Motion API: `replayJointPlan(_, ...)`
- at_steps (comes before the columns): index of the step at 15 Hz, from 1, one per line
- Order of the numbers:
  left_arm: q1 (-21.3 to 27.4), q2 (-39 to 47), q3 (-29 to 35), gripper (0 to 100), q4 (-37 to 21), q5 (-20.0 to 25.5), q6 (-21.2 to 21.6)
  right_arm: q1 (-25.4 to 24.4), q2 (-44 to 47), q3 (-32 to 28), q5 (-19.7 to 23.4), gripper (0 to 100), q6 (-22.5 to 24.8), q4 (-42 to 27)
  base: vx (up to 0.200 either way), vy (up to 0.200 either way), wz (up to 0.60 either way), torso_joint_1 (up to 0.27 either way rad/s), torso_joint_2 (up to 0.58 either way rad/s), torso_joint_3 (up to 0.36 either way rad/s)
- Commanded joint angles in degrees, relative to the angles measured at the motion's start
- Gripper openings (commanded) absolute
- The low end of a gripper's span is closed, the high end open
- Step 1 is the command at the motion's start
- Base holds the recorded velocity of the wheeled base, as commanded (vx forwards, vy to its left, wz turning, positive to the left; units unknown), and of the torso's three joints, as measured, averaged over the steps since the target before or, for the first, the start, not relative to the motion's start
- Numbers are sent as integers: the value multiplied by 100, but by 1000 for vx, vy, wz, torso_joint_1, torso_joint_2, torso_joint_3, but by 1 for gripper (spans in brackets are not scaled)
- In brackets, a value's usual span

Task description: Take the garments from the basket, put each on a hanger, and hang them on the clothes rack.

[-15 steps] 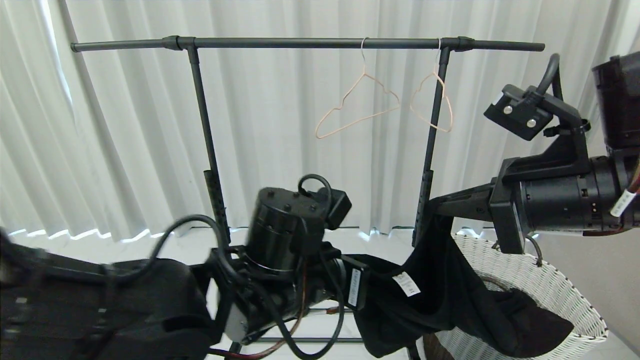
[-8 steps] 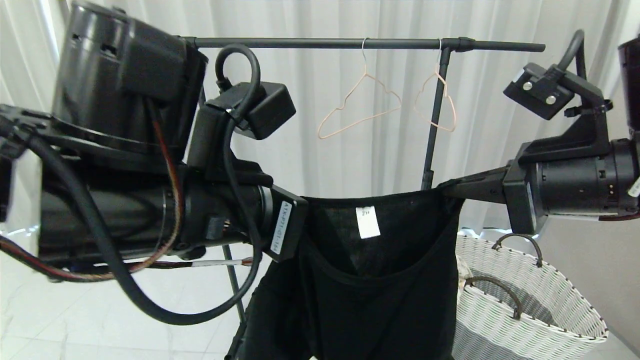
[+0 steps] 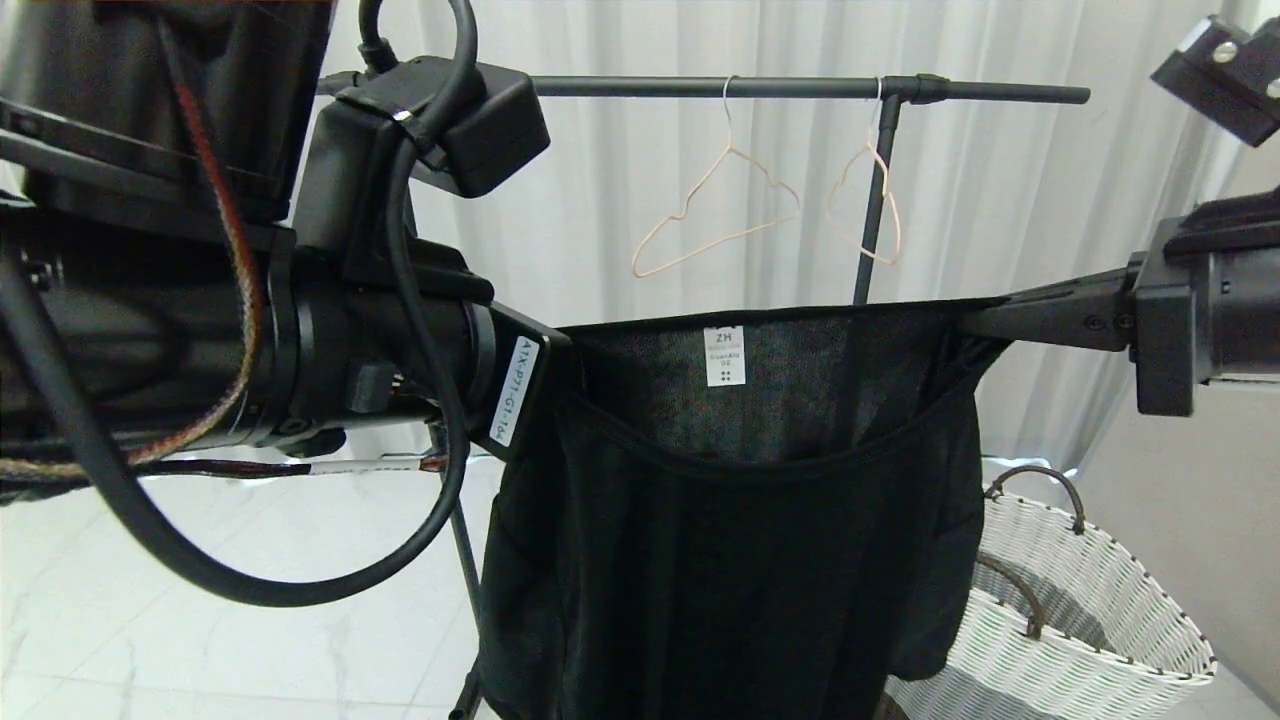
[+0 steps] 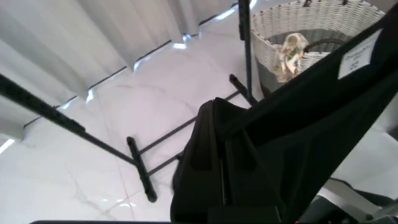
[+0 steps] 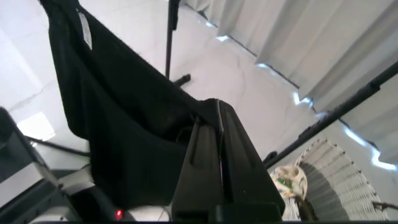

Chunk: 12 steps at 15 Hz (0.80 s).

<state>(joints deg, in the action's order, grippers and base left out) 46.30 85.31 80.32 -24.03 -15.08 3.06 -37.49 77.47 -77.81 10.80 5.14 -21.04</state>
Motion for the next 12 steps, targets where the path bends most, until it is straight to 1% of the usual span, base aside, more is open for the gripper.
replayJointPlan(1, 134, -14, 1, 0, 12, -4, -7, -4, -206, -146, 1, 0, 4, -251, 0, 0, 0, 0, 0, 0)
replayJointPlan(4, 213, 38, 80, 0, 30, 163, 54, -110, -654, -129, 27, 0, 4, -902, 0, 0, 0, 0, 0, 0)
replayJointPlan(5, 142, 153, 264, 0, 47, 752, 274, -426, -971, -120, 45, 0, -13, -1412, 0, 0, 0, 0, 0, 0)
replayJointPlan(6, 19, 241, 405, 0, 82, 1174, 344, -681, -1129, -111, 62, 0, -22, -1772, 0, 0, 0, 0, 0, 0)
replayJointPlan(7, -25, 381, 563, 0, 153, 1473, 415, -954, -1199, -103, 133, 0, -57, -2018, 0, 0, 0, 0, 0, 0)
replayJointPlan(9, -174, 662, 722, 0, 583, 1842, 547, -1490, -1164, -67, 159, 0, -286, -2062, 0, 0, 0, 0, 0, 0)
replayJointPlan(10, -235, 741, 722, 0, 786, 1930, 634, -1648, -1085, -85, 150, 0, -365, -2027, 0, 0, 0, 0, 0, 0)
replayJointPlan(11, -262, 759, 713, 0, 821, 1930, 731, -1674, -1059, -85, 142, 0, -365, -1956, 0, 0, 0, 0, 0, 0)
replayJointPlan(12, -262, 759, 704, 0, 821, 1930, 740, -1674, -1059, -76, 133, 0, -374, -1930, 0, 0, 0, 0, 0, 0)
